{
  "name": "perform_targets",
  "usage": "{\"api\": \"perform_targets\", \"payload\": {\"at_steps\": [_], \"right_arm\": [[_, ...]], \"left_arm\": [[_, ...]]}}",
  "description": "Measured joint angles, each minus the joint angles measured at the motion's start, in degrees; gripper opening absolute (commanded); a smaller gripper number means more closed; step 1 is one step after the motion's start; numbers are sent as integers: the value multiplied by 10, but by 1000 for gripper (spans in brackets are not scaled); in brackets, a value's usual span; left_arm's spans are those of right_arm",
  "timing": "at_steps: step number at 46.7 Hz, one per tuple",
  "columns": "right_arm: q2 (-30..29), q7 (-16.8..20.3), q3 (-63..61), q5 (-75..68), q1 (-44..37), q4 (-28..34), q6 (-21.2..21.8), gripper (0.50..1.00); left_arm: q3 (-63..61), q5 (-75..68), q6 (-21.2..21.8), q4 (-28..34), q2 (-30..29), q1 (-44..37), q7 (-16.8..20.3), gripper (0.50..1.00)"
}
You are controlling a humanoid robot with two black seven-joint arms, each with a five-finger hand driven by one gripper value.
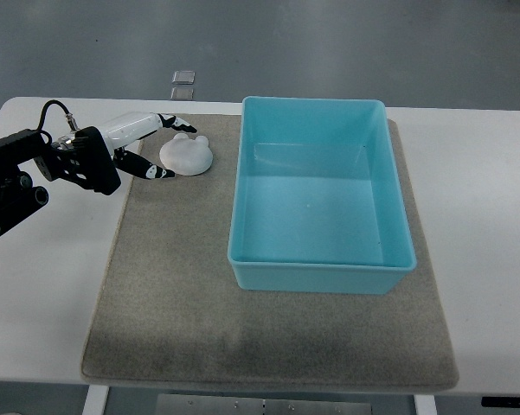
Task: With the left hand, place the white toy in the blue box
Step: 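Close the left hand fingers around the white rabbit toy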
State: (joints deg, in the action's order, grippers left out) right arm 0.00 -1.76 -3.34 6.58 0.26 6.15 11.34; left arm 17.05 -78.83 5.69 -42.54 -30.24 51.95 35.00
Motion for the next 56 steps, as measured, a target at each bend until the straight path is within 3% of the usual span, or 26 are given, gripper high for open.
{"api": "perform_targets", "payload": {"at_steps": [18,30,40,56], "right_arm": [[0,0,0,0,0,0,0,936],[0,0,0,0,0,0,0,936],[0,0,0,0,0,0,0,936],[0,0,0,0,0,0,0,936]], "left_arm": [[-8,-2,4,4,19,1,0,825],[-8,-37,38,12,29,1,0,825],[-12,-40,43,30,44,0,0,786],[-38,-40,75,68,67,3,0,767]]}}
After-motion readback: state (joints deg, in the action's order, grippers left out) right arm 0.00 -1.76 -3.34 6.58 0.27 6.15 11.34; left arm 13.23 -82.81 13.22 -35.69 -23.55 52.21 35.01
